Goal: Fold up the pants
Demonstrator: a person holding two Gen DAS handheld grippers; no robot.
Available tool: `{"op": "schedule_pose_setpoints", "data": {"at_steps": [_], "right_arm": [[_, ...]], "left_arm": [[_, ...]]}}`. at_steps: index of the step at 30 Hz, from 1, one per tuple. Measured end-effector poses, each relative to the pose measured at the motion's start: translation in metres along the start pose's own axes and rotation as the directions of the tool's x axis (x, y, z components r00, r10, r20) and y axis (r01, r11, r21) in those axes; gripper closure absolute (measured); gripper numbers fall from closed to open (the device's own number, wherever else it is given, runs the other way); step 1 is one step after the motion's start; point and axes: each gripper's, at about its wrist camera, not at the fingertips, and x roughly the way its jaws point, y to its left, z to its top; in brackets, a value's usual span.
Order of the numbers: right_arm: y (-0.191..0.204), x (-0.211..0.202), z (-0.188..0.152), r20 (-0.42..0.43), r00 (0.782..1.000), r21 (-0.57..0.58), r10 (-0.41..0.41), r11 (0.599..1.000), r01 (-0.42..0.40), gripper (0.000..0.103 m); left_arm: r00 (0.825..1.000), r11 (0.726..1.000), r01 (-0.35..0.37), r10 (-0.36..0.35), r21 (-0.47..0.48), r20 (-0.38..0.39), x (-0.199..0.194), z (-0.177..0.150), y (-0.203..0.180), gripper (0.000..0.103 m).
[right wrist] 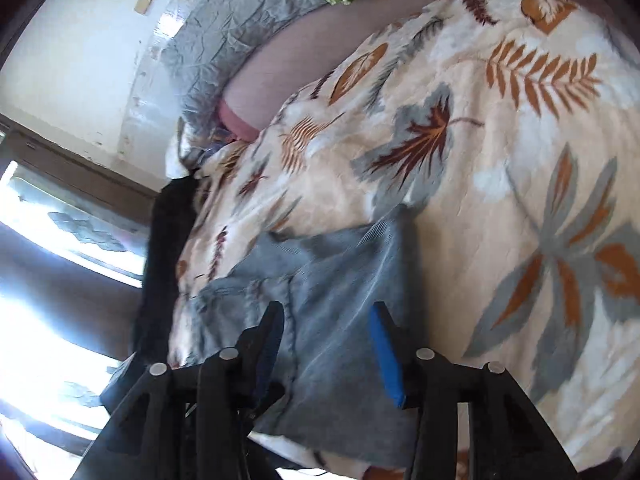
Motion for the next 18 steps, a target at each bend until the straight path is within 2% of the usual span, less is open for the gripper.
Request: {"op": "schedule_pose_setpoints", "data": {"at_steps": [1, 2, 3, 4, 6, 7, 9, 10, 12, 13, 15, 18], "right_arm": [[-0.012, 0.017, -0.011, -0.076, 0.996, 0.025, -0.055, 0.998, 0.057, 0.041], [-0.021, 0.029, -0.019, -0.092, 0.993, 0.027, -0.073, 0.997, 0.075, 0.049], [-0.023, 0.024, -0.022, -0.045, 0.996, 0.023, -0.074, 0.997, 0.075, 0.054], [-0.018, 0.018, -0.024, -0.040, 0.996, 0.028, -0.078, 0.996, 0.079, 0.056], [0.002, 0.003, -0.026, -0.002, 0.997, -0.020, -0.082, 0.996, 0.082, 0.055], [0.014, -0.003, -0.029, 0.018, 0.998, -0.065, -0.068, 0.995, 0.069, 0.053], [0.027, -0.007, -0.037, 0.024, 0.998, -0.127, -0.049, 0.991, 0.052, 0.041], [0.024, -0.001, -0.042, 0.009, 0.998, -0.136, -0.069, 0.988, 0.069, 0.029], [0.008, 0.022, -0.052, -0.083, 0.984, -0.136, -0.160, 0.980, 0.148, 0.028], [0.010, 0.019, -0.055, -0.034, 0.987, -0.168, -0.155, 0.975, 0.147, 0.029], [0.024, 0.010, -0.056, -0.012, 0.985, -0.184, -0.170, 0.969, 0.165, 0.029], [0.055, 0.000, -0.059, 0.025, 0.996, -0.250, -0.084, 0.964, 0.088, 0.029]], "left_arm": [[1.000, 1.000, 0.007, -0.007, 0.003, -0.008, 0.004, -0.001, 0.002, 0.044], [1.000, 1.000, 0.003, -0.003, 0.016, -0.005, 0.002, 0.000, 0.000, 0.044], [1.000, 1.000, -0.002, 0.002, 0.018, -0.011, -0.001, 0.001, -0.002, 0.044], [1.000, 1.000, 0.000, 0.000, 0.003, -0.004, -0.007, 0.003, -0.002, 0.044], [0.998, 0.999, 0.022, -0.019, -0.044, 0.057, -0.024, 0.004, 0.005, 0.043], [0.996, 0.997, 0.032, -0.026, -0.071, 0.091, -0.035, 0.003, 0.010, 0.043], [0.988, 0.990, 0.051, -0.030, -0.135, 0.151, -0.054, -0.002, 0.026, 0.043], [0.985, 0.982, 0.055, -0.023, -0.182, 0.173, -0.063, -0.006, 0.037, 0.042], [0.978, 0.956, 0.066, -0.004, -0.286, 0.210, -0.081, -0.014, 0.064, 0.042], [0.974, 0.940, 0.066, 0.011, -0.336, 0.224, -0.090, -0.019, 0.079, 0.042], [0.964, 0.900, 0.059, 0.062, -0.432, 0.259, -0.110, -0.029, 0.108, 0.042], [0.946, 0.824, 0.071, 0.123, -0.562, 0.300, -0.132, -0.047, 0.147, 0.041]]}}
